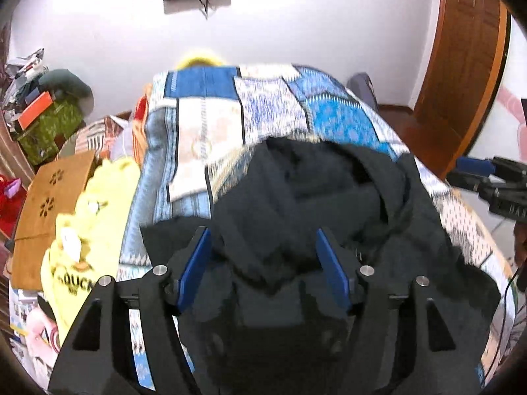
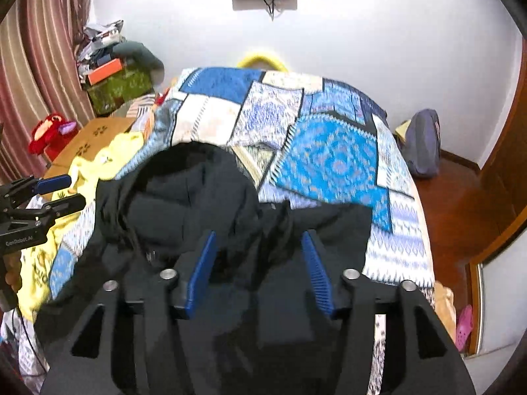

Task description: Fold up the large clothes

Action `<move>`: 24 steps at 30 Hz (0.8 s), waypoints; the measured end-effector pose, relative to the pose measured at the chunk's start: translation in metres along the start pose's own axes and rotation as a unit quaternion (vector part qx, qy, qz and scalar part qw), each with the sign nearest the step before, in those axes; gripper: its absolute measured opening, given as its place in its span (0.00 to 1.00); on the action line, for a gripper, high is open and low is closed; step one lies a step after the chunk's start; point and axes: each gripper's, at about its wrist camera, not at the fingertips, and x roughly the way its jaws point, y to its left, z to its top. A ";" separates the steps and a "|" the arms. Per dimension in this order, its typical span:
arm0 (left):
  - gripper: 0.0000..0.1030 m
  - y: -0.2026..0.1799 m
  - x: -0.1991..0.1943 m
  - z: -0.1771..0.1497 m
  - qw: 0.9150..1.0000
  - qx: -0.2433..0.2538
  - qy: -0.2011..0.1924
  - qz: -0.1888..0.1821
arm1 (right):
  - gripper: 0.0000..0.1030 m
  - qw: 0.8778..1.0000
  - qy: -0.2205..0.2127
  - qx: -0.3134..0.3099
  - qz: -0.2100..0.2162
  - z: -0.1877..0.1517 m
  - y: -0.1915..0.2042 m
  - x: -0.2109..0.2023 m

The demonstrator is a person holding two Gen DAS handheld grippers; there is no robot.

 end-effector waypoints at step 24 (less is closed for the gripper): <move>0.23 0.013 0.130 0.047 0.996 -0.048 0.054 -0.054 | 0.45 0.990 0.067 0.092 0.085 0.032 -0.004 0.119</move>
